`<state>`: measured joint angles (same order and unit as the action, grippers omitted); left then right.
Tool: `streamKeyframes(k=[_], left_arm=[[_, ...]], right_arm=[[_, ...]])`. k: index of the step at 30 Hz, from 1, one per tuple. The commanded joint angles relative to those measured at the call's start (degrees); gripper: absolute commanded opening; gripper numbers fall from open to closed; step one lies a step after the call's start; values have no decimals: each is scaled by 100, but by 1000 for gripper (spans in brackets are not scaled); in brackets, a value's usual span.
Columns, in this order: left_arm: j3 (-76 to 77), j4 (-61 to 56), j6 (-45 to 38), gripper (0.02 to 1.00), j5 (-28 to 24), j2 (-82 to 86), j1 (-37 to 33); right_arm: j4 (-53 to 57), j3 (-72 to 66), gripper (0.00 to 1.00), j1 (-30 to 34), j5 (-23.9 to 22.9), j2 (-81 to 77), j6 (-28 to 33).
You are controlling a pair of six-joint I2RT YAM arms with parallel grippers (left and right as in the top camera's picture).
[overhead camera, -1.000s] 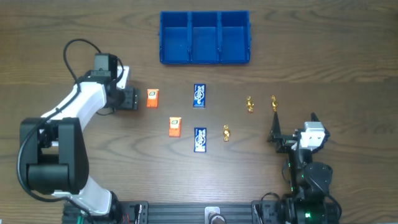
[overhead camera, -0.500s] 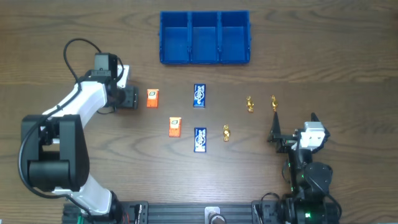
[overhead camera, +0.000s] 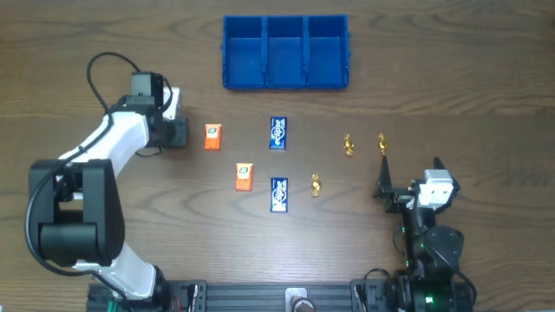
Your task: Sort Candies Into Trays
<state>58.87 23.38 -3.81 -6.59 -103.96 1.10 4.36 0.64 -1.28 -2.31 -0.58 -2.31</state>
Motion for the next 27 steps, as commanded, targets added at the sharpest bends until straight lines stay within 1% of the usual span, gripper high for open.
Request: streamKeyframes(k=[1, 3, 4, 5, 7, 9, 12, 16, 19, 21, 27], left_arm=[[1005, 439, 590, 270, 42, 433, 258], [1552, 584, 769, 272, 319, 610, 529], [1875, 654, 844, 272, 529, 634, 686], [2409, 754, 918, 275, 848, 597, 935], [3211, 802, 925, 281, 1270, 369, 1303], [3974, 837, 920, 281, 1482, -20, 1572], [5296, 1113, 929, 281, 1513, -1040, 1858], [6074, 1364, 1143, 281, 1405, -1956, 1947], [6264, 1316, 1325, 299, 1375, -2441, 1982], [6277, 1255, 1327, 303, 1241, -2603, 1982], [6277, 1257, 1370, 310, 1180, -2688, 1980]], right_arm=[[15, -20, 998, 33, -11, 42, 48], [15, -20, 998, 33, -9, 42, 48], [15, -20, 998, 33, -9, 42, 48], [15, -20, 998, 33, -11, 42, 48], [15, -20, 998, 33, -11, 42, 48], [15, -20, 998, 33, -11, 42, 48], [15, -20, 998, 33, -9, 42, 48], [15, -20, 998, 33, -9, 42, 48], [15, -20, 998, 33, -9, 42, 48], [13, -20, 998, 33, -11, 42, 48], [15, -20, 998, 33, -11, 42, 48]])
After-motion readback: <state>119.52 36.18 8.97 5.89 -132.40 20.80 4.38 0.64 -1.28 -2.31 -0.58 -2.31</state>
